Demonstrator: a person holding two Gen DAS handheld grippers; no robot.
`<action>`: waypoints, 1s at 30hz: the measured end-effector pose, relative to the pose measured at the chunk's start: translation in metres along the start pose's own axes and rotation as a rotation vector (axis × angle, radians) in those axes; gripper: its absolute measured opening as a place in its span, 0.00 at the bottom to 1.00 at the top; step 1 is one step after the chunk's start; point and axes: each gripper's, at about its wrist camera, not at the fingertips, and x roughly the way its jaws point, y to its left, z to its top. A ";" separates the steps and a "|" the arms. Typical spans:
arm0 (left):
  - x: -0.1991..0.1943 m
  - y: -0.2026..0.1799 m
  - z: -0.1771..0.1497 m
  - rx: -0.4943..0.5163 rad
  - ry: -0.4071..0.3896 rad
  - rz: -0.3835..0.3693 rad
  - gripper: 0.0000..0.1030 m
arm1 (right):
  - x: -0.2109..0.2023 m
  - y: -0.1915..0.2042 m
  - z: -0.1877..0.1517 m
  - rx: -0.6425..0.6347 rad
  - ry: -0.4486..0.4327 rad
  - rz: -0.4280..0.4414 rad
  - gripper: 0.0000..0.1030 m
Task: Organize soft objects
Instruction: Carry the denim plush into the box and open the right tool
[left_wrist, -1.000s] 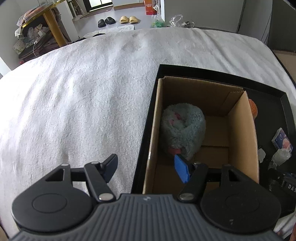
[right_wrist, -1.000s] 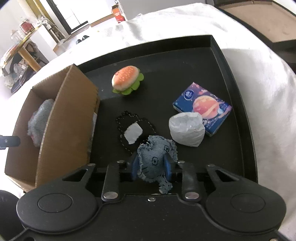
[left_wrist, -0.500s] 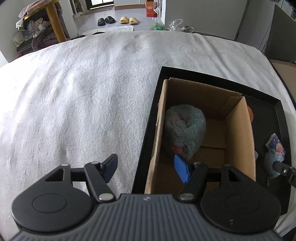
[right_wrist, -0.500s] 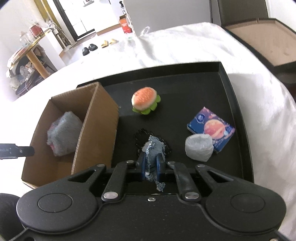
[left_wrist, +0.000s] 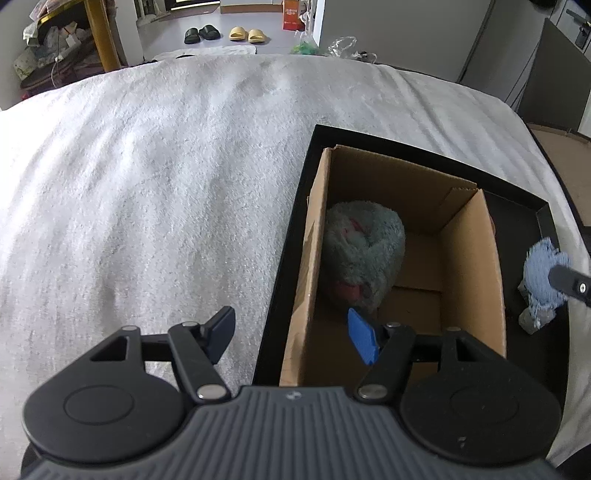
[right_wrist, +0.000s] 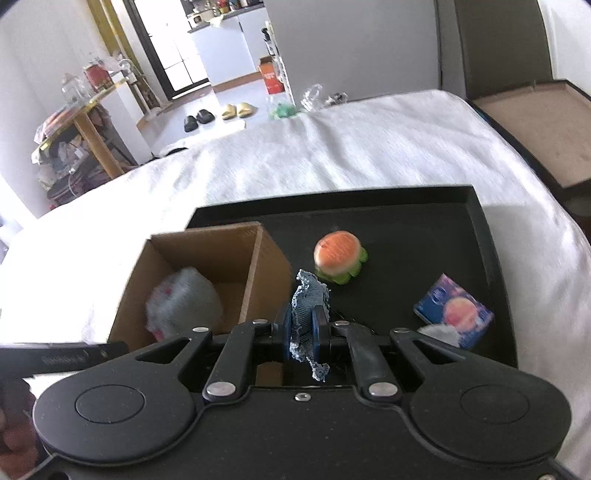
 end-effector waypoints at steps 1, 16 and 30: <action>0.001 0.001 0.000 -0.004 -0.001 -0.009 0.64 | 0.000 0.004 0.002 -0.006 -0.004 0.000 0.10; 0.024 0.014 0.000 -0.034 0.057 -0.122 0.26 | 0.014 0.053 0.030 -0.082 -0.032 0.011 0.10; 0.029 0.030 0.008 -0.056 0.061 -0.149 0.13 | 0.045 0.087 0.037 -0.161 -0.018 0.001 0.14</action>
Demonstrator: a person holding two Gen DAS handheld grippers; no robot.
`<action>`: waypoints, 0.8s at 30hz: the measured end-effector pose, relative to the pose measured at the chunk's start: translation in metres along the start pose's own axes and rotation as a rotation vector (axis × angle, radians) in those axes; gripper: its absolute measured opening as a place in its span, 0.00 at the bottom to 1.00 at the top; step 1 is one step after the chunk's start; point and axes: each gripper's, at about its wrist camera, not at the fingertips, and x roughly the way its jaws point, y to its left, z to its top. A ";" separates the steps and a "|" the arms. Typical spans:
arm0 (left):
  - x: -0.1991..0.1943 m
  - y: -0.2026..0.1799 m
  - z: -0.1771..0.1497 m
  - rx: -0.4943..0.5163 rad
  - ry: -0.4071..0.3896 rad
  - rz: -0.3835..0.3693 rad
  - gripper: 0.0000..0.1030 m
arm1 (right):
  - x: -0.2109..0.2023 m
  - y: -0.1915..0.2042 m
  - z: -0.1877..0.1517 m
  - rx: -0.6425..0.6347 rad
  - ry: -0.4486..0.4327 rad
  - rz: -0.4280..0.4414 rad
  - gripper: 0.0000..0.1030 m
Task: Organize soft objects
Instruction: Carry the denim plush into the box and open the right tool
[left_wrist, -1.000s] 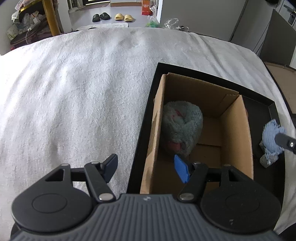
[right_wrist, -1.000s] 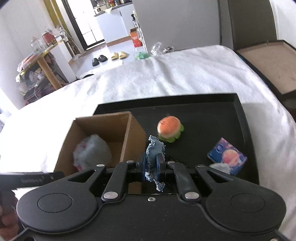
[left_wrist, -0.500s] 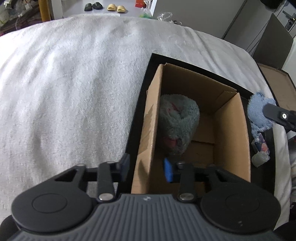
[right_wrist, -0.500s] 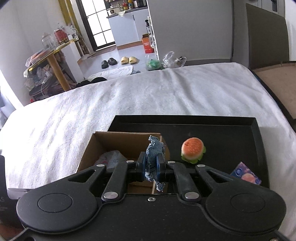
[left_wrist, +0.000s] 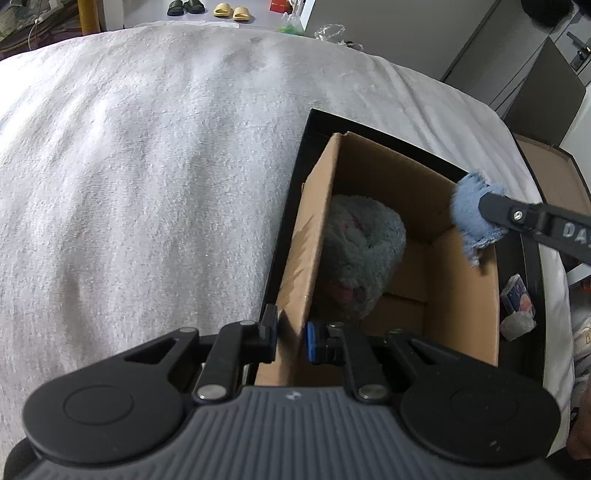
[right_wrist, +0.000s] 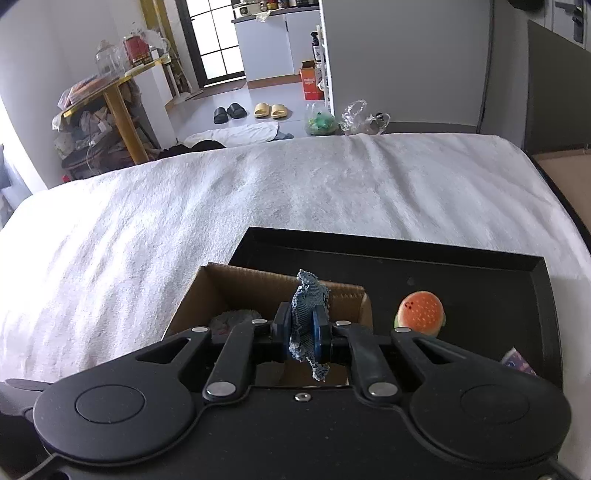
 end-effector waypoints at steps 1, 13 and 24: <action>0.000 0.000 0.000 -0.001 0.002 0.001 0.13 | 0.003 0.002 0.000 -0.007 0.006 -0.011 0.18; -0.005 -0.008 0.001 0.023 0.003 0.018 0.18 | -0.008 -0.014 -0.012 0.045 0.029 -0.035 0.28; -0.016 -0.028 -0.004 0.069 -0.032 0.062 0.49 | -0.027 -0.047 -0.033 0.104 0.025 -0.049 0.33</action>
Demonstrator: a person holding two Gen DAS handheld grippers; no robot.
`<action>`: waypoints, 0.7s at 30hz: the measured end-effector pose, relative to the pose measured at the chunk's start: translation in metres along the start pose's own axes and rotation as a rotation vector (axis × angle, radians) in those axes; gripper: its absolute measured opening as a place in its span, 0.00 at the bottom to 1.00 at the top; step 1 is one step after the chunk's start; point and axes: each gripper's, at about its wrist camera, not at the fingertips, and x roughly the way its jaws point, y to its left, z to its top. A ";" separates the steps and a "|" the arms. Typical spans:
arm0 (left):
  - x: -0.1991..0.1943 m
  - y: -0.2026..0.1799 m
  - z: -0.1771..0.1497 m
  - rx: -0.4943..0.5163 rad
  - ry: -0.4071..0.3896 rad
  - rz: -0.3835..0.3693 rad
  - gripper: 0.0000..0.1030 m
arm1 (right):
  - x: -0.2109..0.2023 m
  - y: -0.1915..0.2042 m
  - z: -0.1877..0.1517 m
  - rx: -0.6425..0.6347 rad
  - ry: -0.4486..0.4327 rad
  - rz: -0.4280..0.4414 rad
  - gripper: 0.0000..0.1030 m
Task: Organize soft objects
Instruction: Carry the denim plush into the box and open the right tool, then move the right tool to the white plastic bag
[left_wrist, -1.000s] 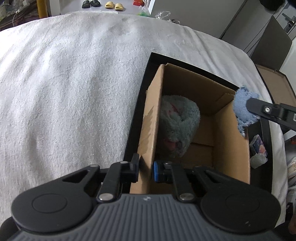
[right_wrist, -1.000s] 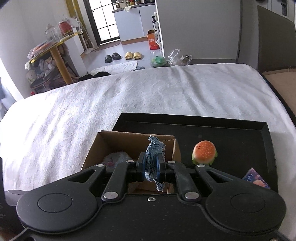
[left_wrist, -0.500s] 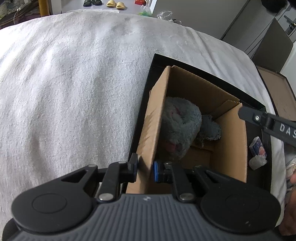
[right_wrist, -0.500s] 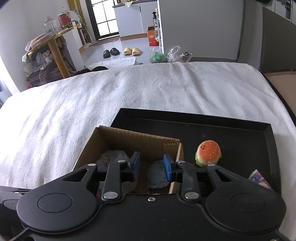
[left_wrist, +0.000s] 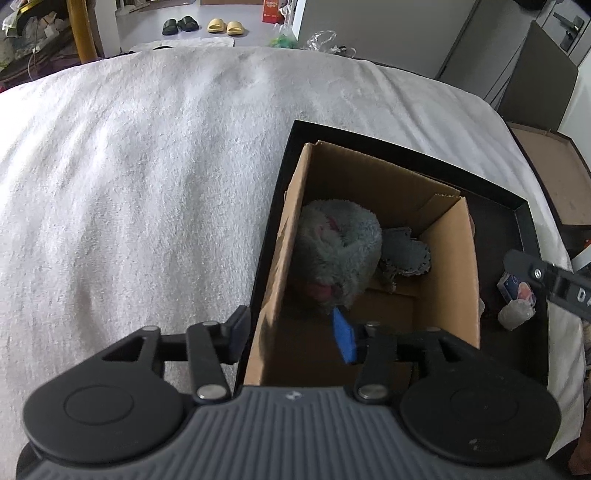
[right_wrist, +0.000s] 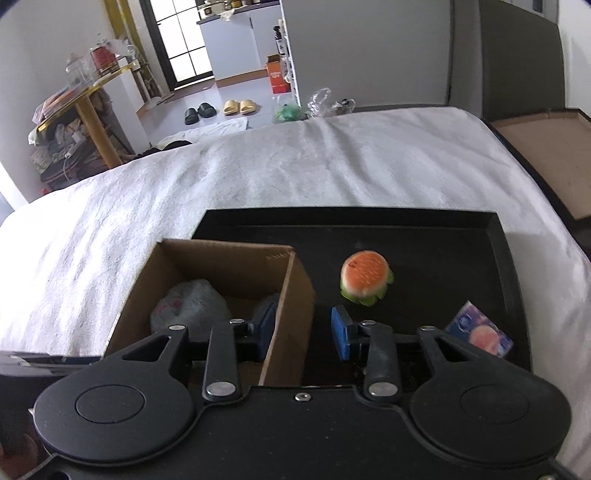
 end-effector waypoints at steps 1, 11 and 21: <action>0.000 -0.001 0.000 -0.001 0.000 0.008 0.50 | -0.002 -0.004 -0.002 0.006 0.001 -0.001 0.35; 0.000 -0.009 0.000 -0.003 -0.001 0.070 0.55 | -0.006 -0.046 -0.017 0.066 -0.009 -0.017 0.51; 0.006 -0.015 0.002 -0.013 -0.003 0.124 0.61 | -0.001 -0.078 -0.029 0.091 -0.011 -0.021 0.64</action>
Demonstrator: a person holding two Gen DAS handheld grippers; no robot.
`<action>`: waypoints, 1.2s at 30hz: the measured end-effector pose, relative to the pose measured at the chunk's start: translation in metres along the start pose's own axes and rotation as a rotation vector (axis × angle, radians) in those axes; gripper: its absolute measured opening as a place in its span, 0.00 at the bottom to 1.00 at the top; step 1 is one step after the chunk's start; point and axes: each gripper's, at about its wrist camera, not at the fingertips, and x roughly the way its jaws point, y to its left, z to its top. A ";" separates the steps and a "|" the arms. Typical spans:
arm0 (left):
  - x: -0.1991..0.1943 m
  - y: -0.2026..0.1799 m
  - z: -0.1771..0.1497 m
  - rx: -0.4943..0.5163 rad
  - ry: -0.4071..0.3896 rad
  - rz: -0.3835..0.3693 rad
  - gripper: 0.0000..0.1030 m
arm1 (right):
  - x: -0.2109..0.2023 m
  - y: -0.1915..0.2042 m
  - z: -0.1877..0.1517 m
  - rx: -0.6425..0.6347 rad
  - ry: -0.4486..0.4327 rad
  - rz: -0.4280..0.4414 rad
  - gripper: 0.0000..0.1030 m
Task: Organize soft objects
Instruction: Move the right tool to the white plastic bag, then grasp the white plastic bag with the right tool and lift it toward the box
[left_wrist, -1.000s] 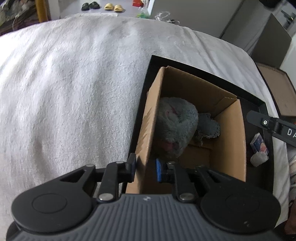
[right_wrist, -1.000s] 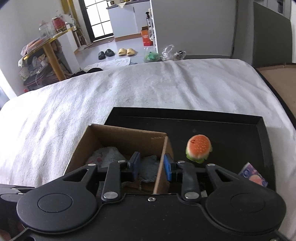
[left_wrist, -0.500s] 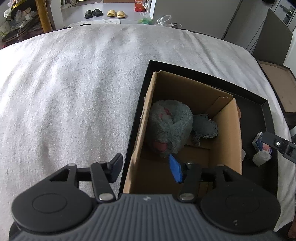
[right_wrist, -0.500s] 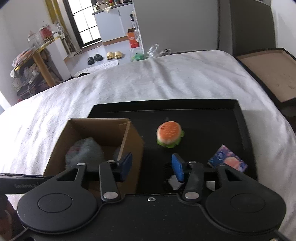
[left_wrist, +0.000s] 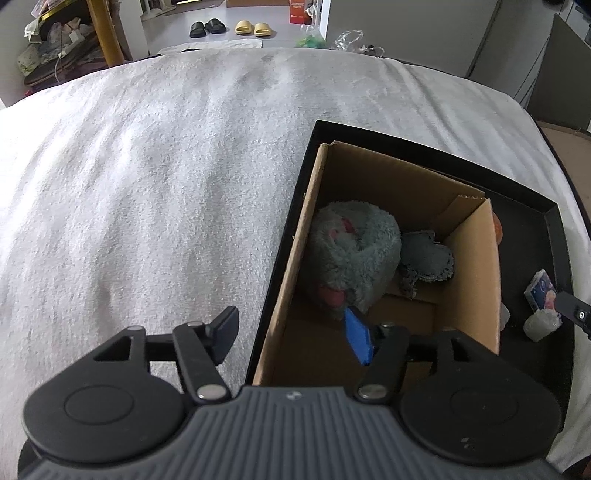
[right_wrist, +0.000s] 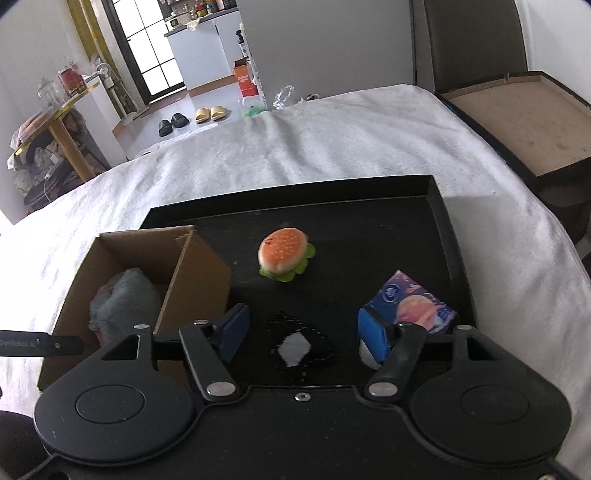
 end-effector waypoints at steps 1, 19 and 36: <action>0.001 -0.001 0.000 0.005 0.000 0.003 0.61 | 0.000 -0.003 -0.001 0.005 0.001 0.000 0.64; 0.012 -0.024 0.000 0.078 0.024 0.076 0.62 | 0.031 -0.047 -0.028 0.150 0.007 -0.002 0.66; 0.017 -0.039 0.001 0.093 0.031 0.091 0.67 | 0.058 -0.050 -0.037 0.117 0.047 -0.079 0.43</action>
